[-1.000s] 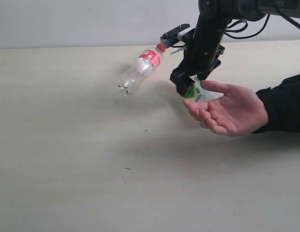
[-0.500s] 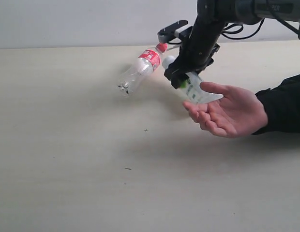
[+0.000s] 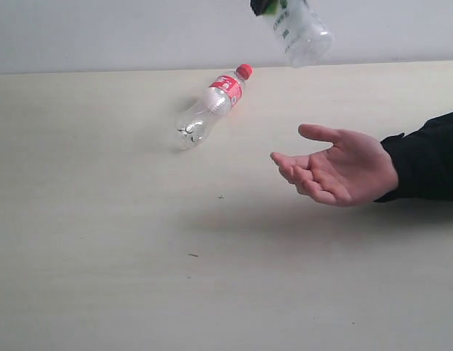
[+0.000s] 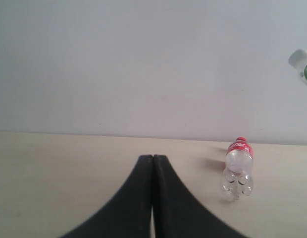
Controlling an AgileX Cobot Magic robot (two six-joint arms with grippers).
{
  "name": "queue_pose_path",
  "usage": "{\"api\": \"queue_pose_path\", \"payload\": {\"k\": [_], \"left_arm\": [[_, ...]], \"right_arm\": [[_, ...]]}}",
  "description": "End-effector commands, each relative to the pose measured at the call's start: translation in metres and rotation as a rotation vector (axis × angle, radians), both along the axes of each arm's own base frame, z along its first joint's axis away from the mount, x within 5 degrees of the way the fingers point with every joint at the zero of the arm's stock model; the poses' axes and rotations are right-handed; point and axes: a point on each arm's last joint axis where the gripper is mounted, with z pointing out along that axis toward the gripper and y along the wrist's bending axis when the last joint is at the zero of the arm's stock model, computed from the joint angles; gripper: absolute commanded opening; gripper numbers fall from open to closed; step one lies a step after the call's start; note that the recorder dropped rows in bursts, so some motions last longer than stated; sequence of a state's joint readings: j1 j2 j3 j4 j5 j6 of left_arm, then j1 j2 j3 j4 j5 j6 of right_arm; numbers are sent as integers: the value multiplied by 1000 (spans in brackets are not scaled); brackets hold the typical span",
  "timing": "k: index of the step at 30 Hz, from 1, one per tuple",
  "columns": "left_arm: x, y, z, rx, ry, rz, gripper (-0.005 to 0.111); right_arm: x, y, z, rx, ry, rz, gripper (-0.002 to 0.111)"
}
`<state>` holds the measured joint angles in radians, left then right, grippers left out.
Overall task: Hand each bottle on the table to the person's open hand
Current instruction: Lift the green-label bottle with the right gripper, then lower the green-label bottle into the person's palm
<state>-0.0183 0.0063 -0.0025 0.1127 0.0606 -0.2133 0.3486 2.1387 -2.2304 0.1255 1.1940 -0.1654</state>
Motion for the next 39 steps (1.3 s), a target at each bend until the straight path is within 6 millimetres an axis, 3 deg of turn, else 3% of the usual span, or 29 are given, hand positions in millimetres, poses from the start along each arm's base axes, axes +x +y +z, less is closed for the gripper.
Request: {"api": "queue_pose_path", "payload": {"k": [1, 5, 11, 17, 27, 33, 39], "left_arm": [[0, 0, 0, 5, -7, 2, 0], [0, 0, 0, 5, -7, 2, 0], [0, 0, 0, 5, -7, 2, 0], [0, 0, 0, 5, -7, 2, 0], [0, 0, 0, 5, -7, 2, 0], [0, 0, 0, 5, -7, 2, 0], [0, 0, 0, 5, -7, 2, 0]], "right_arm": [[-13, -3, 26, 60, -4, -55, 0], [-22, -2, 32, 106, 15, -53, 0], [-44, -12, 2, 24, 141, -37, 0], [-73, -22, 3, 3, 184, -30, 0], [-122, -40, -51, -61, 415, -85, 0], [-123, -41, -76, -40, 384, -131, 0], [-119, -40, -82, -15, 325, -145, 0]]}}
